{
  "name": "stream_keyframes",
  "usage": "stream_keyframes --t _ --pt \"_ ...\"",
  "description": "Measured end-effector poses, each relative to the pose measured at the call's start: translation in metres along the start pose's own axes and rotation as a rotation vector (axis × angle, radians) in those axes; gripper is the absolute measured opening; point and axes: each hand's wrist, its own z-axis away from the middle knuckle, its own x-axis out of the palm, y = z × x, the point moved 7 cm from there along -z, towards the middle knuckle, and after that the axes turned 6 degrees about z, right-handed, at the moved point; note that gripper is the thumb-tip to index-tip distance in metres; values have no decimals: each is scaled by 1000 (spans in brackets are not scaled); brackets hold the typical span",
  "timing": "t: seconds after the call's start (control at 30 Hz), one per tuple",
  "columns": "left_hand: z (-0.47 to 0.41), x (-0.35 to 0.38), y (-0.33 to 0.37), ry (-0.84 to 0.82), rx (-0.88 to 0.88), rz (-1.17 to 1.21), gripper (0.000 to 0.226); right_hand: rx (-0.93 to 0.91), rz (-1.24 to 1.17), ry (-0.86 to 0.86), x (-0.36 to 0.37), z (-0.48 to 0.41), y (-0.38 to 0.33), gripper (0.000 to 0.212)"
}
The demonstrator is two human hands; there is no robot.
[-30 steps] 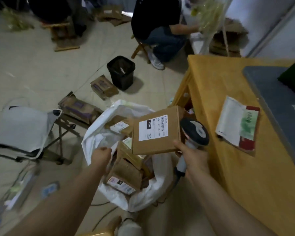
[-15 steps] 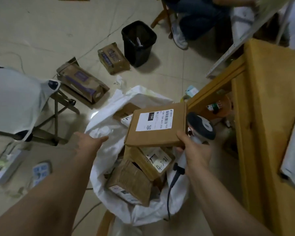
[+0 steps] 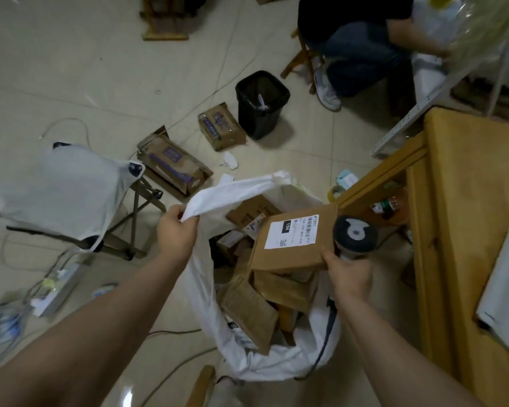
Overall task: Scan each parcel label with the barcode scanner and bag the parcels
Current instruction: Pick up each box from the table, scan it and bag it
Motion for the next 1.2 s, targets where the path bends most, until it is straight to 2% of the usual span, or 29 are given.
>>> stream_keyframes --t 0.2,0.37,0.43,0.53,0.57,0.63,0.7,0.77,0.87,0.97,1.03,1.1,1.2 --pt "2 11 24 -123 108 -174 20 -60 84 -62 35 7 -15 44" --pt "-10 8 17 -54 4 -64 26 -97 277 -196 70 18 -9 42" --pt "-14 4 14 -62 -61 -47 31 -117 174 -182 64 24 -8 40" --pt "-20 10 16 -189 -141 -122 62 -133 -111 -32 34 25 -26 43" --pt "-22 14 19 -238 -152 -162 65 -134 -169 17 26 23 -31 47" --pt "-26 21 30 -309 -111 -256 51 -153 -191 76 16 17 -37 51" --pt "-28 26 44 -310 -20 -362 29 -220 -102 102 12 14 -37 52" --pt "-29 35 56 -302 53 -419 20 -330 18 111 12 10 -35 52" --pt "-32 48 65 -306 97 -485 32 -377 184 125 21 -8 -35 46" --pt "-37 53 62 -338 53 -525 50 -378 287 165 34 -29 -40 40" --pt "-39 54 61 -368 47 -533 38 -373 330 167 43 -42 -39 38" --pt "-41 54 62 -377 64 -537 22 -396 412 93 53 -50 -40 40" --pt "-45 47 59 -319 75 -463 26 -525 581 -65 59 -49 -43 43"
